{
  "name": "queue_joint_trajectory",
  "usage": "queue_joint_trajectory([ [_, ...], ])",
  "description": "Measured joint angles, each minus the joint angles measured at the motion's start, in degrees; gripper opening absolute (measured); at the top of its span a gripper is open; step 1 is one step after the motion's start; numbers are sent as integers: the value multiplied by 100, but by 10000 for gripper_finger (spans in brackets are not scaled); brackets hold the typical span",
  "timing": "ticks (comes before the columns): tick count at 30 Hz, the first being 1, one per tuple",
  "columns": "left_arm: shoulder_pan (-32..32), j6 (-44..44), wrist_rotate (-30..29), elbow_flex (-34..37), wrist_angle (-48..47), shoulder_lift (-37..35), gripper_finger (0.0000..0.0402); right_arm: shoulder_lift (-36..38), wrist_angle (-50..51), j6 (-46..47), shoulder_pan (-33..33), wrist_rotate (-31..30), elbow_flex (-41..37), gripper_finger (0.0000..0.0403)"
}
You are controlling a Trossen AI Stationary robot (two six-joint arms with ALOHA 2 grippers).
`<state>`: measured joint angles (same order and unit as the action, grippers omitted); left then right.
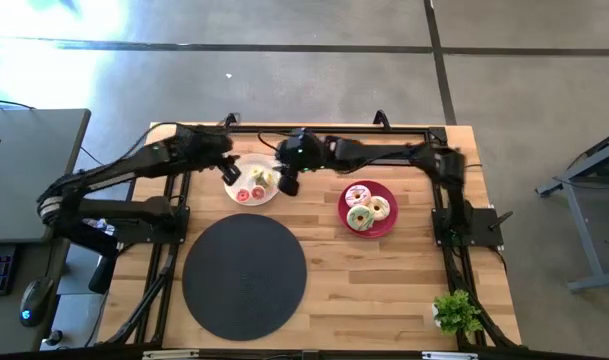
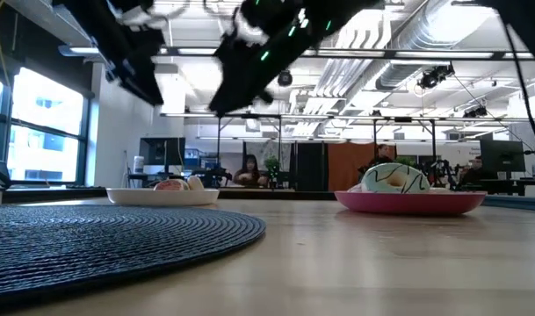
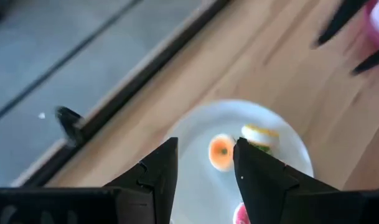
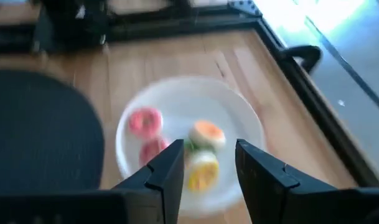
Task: Pick & Place donuts
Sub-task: Return to Home Position
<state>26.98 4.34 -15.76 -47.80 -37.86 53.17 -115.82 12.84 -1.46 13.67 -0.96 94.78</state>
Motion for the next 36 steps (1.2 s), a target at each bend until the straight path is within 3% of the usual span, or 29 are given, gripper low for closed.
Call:
queue_joint_trajectory([
  [6, 0, 0, -91, 13, -474, -1398, 147, 1248, 2137, -730, -278, -649, 0, 121],
  [11, 0, 51, 18, 340, -481, -2528, 147, 2062, 3073, -360, -387, -525, -86, 112],
  [14, 0, 150, 171, 654, -407, -3137, 147, 2561, 2532, -388, -461, -363, -826, 106],
  [18, 0, 239, 345, 1138, -268, -3826, 147, 3505, 1419, -70, -486, -290, -2438, 98],
  [23, 0, 203, 1077, 1763, 560, -4477, 147, 4944, -363, 288, -467, -363, -4390, 92],
  [30, -2, 349, 1629, 2576, 1610, -4712, 147, 6895, -2461, 271, -468, -352, -6427, 90],
  [36, -2, 410, 1651, 3544, 3268, -4702, 147, 8035, -3070, 113, -429, -642, -7226, 89],
])
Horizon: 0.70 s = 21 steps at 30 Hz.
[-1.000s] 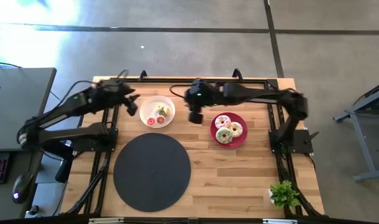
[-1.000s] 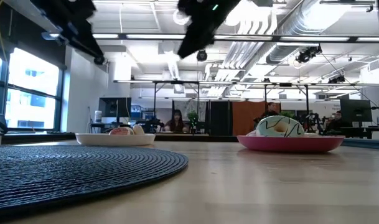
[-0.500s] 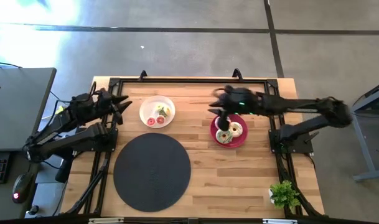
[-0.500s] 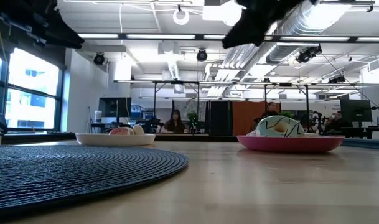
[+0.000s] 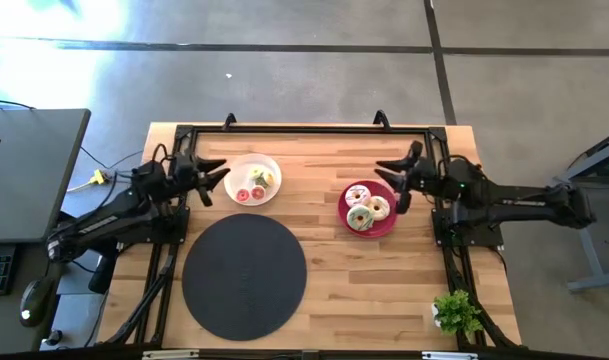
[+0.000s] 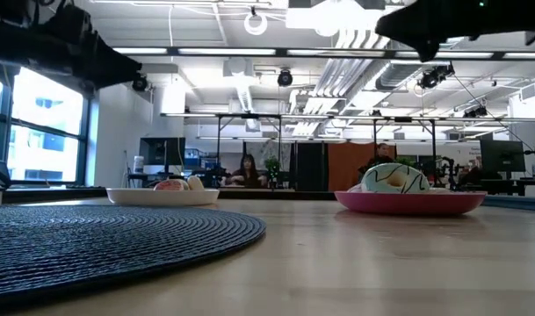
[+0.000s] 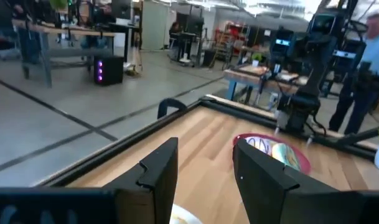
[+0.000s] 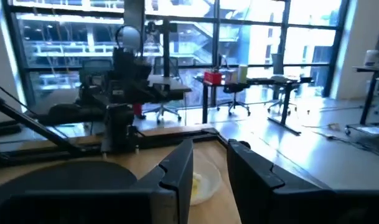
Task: Pick & Place donuts
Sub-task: Return to Home Position
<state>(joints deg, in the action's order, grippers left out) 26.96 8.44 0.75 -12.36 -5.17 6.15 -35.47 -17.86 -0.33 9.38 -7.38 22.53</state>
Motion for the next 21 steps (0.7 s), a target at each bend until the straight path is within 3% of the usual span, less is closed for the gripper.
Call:
queue_joint_trajectory([
  [7, 0, 416, 183, 719, 598, 7, 147, 437, -189, -10, -1, -171, -603, 89],
  [21, -2, 750, 448, 1145, 908, 13, 147, 445, -1123, 27, -1, -168, -1367, 89],
])
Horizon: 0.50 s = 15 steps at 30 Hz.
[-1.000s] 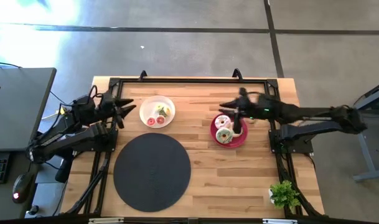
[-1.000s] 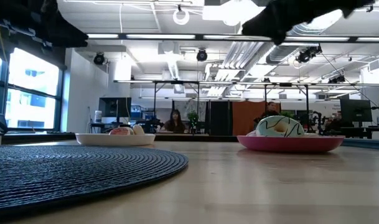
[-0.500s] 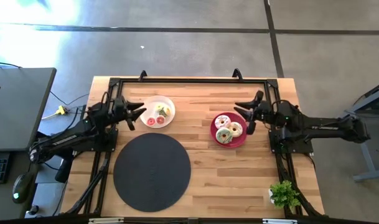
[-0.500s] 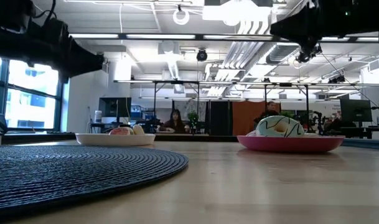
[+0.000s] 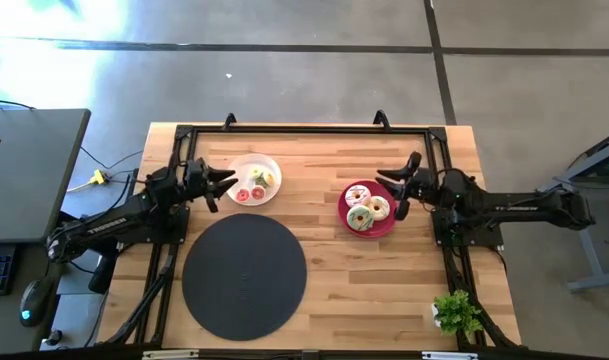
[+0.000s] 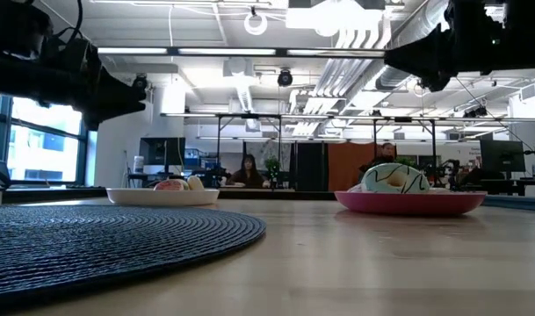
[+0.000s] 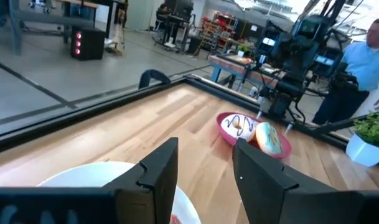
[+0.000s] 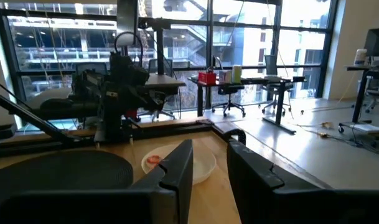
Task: Pick & Place donuts
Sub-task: Return to Home Position
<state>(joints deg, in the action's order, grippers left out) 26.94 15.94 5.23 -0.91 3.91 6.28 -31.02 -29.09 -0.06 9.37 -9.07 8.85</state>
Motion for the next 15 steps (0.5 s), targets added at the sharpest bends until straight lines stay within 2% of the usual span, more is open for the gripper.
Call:
queue_joint_trajectory([
  [9, 2, -63, -231, 9, 17, -2, 147, -6, -35, -114, 1, 7, -152, 89],
  [15, 2, -63, -279, 13, -20, -2, 147, -2, 86, 441, -17, 256, -307, 89],
])
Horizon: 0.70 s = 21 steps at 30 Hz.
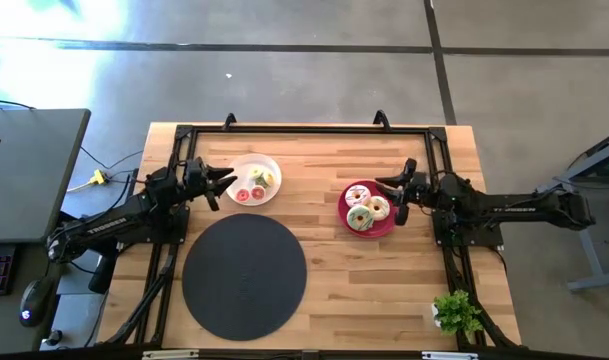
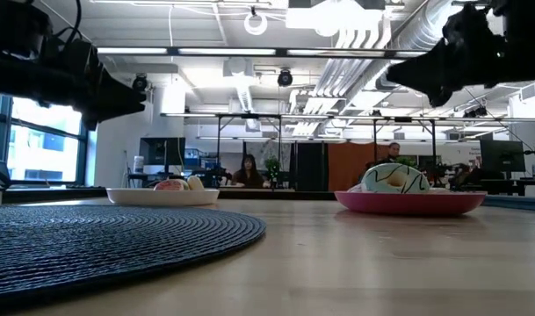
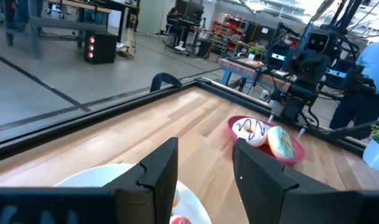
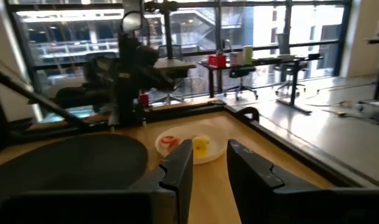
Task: Pick & Place donuts
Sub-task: Return to Home Position
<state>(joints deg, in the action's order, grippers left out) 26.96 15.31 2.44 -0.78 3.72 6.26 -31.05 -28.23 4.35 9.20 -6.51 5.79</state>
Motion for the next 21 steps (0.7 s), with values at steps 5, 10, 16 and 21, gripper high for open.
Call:
queue_joint_trajectory([
  [5, 0, 0, -2, 4, -134, 0, 147, 1, -1126, -62, -3, 411, -518, 89],
  [10, 0, 0, -4, 4, -211, 0, 147, 33, -1045, -164, -5, 648, -521, 89],
  [16, 0, 1, -5, 5, -266, 0, 147, 50, -707, -159, -5, 628, -521, 89],
  [21, 0, 2, -5, 7, -266, 0, 147, 293, -495, -161, -5, 703, -523, 90],
])
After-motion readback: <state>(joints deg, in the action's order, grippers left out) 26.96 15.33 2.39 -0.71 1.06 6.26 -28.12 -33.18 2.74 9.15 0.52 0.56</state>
